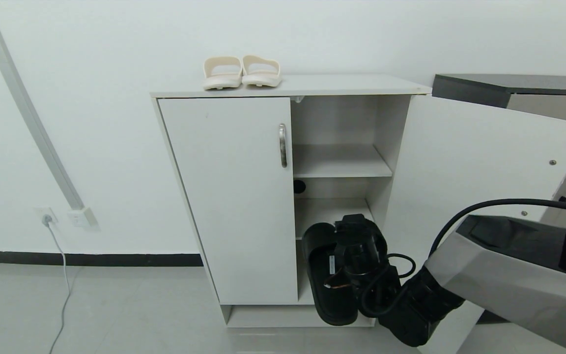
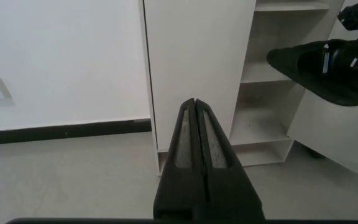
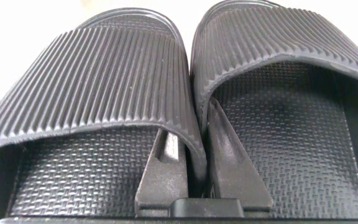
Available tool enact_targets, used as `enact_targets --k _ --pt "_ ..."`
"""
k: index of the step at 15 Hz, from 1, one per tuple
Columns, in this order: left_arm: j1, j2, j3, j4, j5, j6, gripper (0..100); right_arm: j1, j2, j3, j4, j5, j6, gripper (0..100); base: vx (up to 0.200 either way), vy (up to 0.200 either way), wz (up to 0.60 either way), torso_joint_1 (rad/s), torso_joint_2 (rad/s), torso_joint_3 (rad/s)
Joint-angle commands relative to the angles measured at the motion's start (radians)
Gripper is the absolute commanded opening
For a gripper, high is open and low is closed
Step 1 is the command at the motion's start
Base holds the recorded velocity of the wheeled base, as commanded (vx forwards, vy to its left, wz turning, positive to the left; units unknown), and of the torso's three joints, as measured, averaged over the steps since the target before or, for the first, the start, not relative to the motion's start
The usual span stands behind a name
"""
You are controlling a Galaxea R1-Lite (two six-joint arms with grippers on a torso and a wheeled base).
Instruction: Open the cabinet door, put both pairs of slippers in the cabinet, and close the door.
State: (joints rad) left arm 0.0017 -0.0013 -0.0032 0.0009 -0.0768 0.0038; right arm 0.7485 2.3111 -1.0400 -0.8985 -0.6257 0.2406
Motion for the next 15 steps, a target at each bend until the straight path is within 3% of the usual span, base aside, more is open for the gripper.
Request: enact_targets --k 1,3,7,15 --pt "0.0 0.001 0.0 0.001 -0.001 0.001 0 0.0 0.019 0.0 0.043 0.001 0.022 0 0.0 0.0 0.0 0.0 0.0 0.0" --pt "0.0 0.001 0.0 0.001 -0.001 0.001 0 0.0 0.019 -0.018 0.113 0.001 0.063 0 0.0 0.0 0.0 0.0 0.0 0.0" --pt "0.0 0.001 0.0 0.001 -0.001 0.001 0 -0.001 0.025 -0.022 0.119 0.001 0.072 0 0.0 0.0 0.0 0.0 0.0 -0.045" --pt "0.0 0.001 0.0 0.001 -0.001 0.002 0 -0.015 0.082 -0.04 0.107 0.012 0.075 0 0.0 0.0 0.0 0.003 0.0 -0.185"
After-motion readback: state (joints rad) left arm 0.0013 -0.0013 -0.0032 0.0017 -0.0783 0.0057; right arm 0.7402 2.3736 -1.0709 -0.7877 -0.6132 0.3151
